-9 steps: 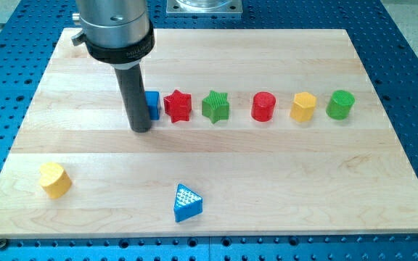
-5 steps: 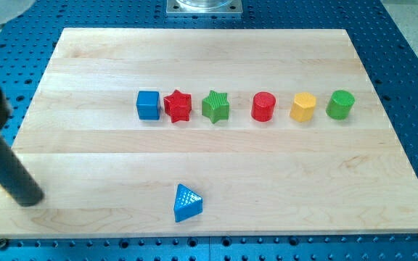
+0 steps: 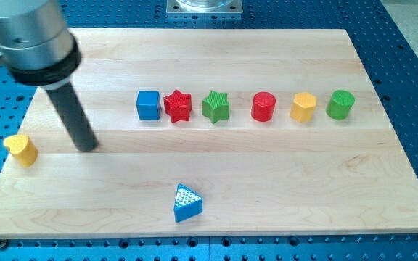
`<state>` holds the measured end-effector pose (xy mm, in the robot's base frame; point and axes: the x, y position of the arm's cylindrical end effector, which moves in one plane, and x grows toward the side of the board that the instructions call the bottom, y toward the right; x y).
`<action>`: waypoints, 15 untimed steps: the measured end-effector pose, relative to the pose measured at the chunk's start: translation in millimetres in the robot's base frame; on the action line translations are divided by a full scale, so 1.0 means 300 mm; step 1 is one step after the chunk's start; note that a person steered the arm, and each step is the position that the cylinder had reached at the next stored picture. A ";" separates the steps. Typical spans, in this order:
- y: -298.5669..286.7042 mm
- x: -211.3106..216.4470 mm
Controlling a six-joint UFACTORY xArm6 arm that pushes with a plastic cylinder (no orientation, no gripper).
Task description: Place the heart to the left of cube
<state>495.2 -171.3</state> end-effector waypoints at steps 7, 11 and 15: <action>-0.170 -0.039; -0.215 -0.243; -0.073 -0.285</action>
<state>409.7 -193.2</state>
